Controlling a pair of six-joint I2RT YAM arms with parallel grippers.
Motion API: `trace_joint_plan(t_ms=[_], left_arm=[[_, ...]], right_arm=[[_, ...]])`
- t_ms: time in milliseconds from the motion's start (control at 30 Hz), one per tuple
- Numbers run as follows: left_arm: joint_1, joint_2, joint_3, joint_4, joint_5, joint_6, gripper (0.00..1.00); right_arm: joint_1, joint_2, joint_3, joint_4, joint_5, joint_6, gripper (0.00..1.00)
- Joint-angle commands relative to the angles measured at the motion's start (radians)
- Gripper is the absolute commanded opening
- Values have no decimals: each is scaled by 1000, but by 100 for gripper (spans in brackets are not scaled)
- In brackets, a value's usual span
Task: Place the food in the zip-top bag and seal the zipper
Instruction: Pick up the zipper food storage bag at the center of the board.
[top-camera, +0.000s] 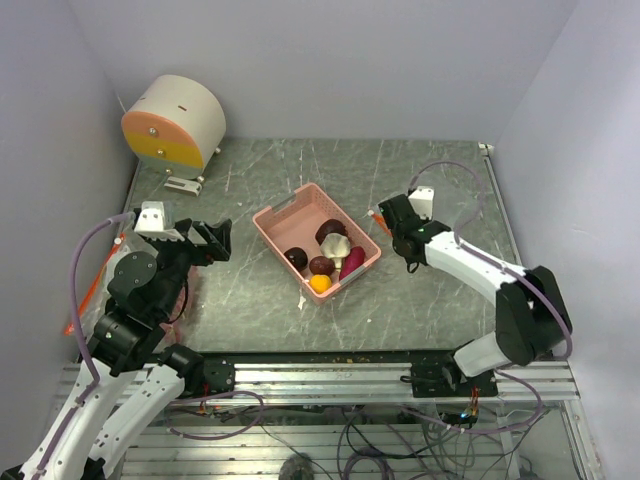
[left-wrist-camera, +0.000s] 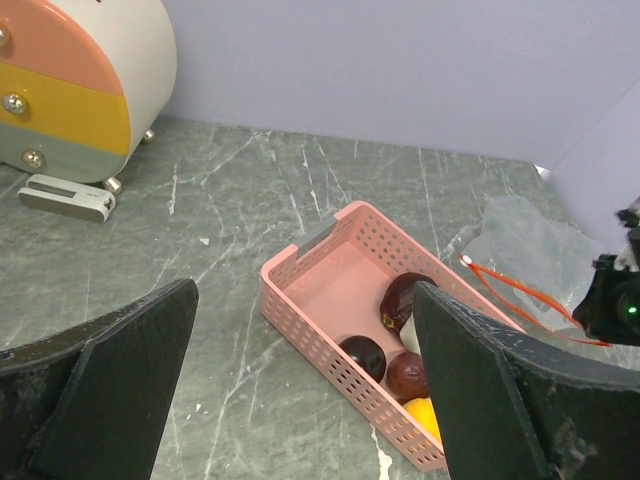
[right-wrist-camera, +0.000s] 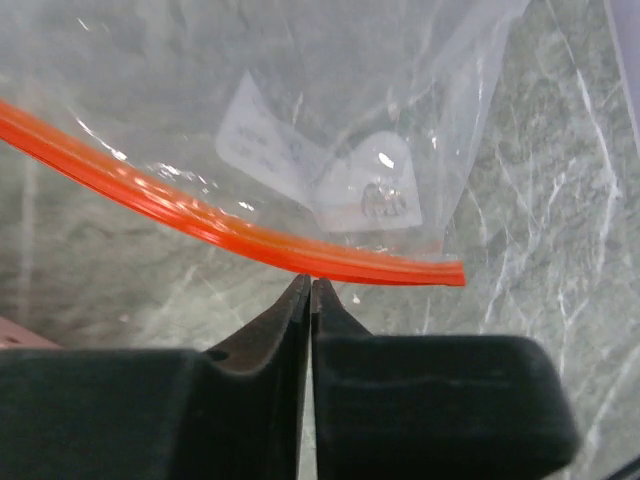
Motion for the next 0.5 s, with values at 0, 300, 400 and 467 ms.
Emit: trace_joint_plan(t_ms=[0, 300, 400, 467], left_arm=[[5, 7, 21, 9, 21, 15, 99], [4, -13, 20, -9, 12, 20, 100], [4, -15, 14, -4, 10, 21, 100], [4, -13, 14, 1, 18, 21, 100]], right_arm=[[1, -105, -30, 144, 30, -50, 8], [76, -44, 9, 188, 35, -220, 96], [109, -78, -27, 248, 61, -291, 100], [106, -80, -22, 245, 75, -313, 100]])
